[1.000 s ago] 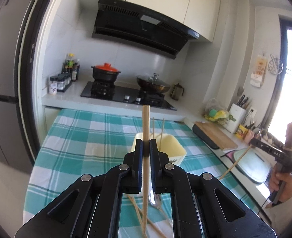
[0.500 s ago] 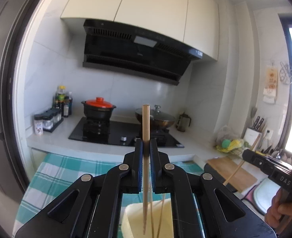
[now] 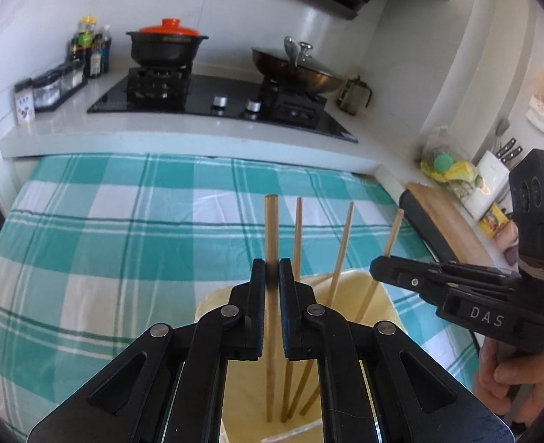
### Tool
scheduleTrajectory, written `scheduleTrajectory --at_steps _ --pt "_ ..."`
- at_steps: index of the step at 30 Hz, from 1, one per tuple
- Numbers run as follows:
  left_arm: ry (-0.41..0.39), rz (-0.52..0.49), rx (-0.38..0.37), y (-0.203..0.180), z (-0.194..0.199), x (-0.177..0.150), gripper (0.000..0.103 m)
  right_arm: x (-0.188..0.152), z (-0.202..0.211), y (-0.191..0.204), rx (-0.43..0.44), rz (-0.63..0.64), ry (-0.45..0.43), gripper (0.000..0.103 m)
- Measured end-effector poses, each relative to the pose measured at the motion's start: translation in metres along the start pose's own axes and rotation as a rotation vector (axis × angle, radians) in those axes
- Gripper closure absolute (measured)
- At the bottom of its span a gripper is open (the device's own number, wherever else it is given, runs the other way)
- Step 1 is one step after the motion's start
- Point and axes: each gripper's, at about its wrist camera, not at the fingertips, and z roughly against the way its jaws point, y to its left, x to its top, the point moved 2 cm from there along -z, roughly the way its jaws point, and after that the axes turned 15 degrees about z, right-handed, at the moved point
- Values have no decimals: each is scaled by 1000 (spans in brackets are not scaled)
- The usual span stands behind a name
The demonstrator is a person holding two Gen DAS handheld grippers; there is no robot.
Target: Organize utensils
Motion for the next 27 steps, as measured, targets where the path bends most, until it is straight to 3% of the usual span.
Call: scheduleTrajectory --at_steps 1,2,5,6,9,11,16,19,22,27 --pt "10 3 12 0 -1 -2 93 1 -3 1 -2 6 -4 93" --pt "22 5 14 1 0 -5 80 0 -4 3 -5 12 -8 90" --pt "27 -10 10 10 23 -16 50 -10 11 5 -22 14 -42 66" --pt "27 -29 8 15 36 -23 42 -18 20 6 -34 21 -53 66" --pt "22 -88 45 43 79 -56 28 -61 53 12 -64 70 -60 62" --pt "18 -95 96 72 102 -83 15 -104 76 17 -129 111 -53 51" --pt "78 20 266 145 123 -158 14 -234 106 14 -346 68 31 49" --pt "91 89 299 164 128 -185 14 -293 111 4 -437 -27 71 49" --pt "52 81 348 164 128 -197 14 -323 111 -6 -476 -65 103 49" --pt "4 38 388 159 122 -213 14 -343 111 -12 -488 -89 92 49"
